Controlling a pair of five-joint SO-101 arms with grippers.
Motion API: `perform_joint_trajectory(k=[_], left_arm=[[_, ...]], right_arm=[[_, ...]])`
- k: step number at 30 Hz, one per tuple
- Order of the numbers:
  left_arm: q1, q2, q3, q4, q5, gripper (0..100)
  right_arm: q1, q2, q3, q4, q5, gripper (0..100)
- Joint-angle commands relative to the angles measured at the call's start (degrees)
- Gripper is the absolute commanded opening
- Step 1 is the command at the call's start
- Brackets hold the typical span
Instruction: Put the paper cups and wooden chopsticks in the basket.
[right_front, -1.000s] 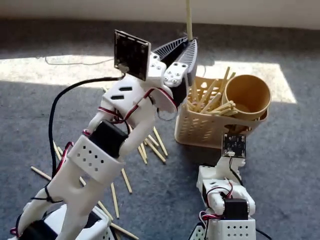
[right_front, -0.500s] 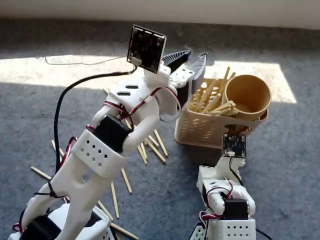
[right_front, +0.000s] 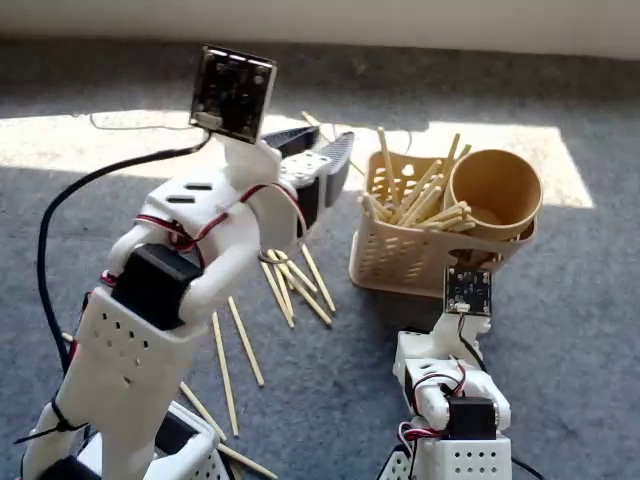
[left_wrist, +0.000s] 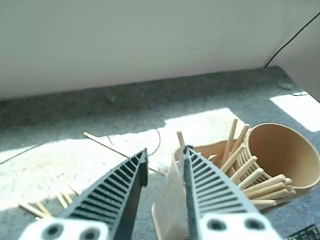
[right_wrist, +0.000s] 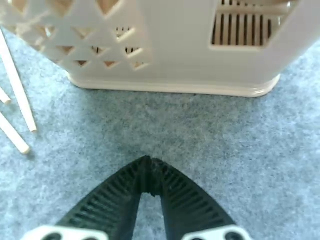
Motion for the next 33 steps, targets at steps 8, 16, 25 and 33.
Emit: perform_joint_trajectory(k=[8,16,25,33], left_arm=[[-14.7,-1.9,0.2,12.7,-5.0,13],[-21.2,-1.8,12.8,12.4,-11.4,13],[-27.6,-1.7,21.1,12.4,-16.3,14],[-28.3,-1.7,28.8,12.4,-16.3,18]], right_arm=[[-0.4,-0.1,5.9,0.4,0.5,0.8],[-0.4,-0.1,5.9,0.4,0.5,0.8],[-0.4,-0.1,5.9,0.4,0.5,0.8],[-0.4,-0.1,5.9,0.4,0.5,0.8]])
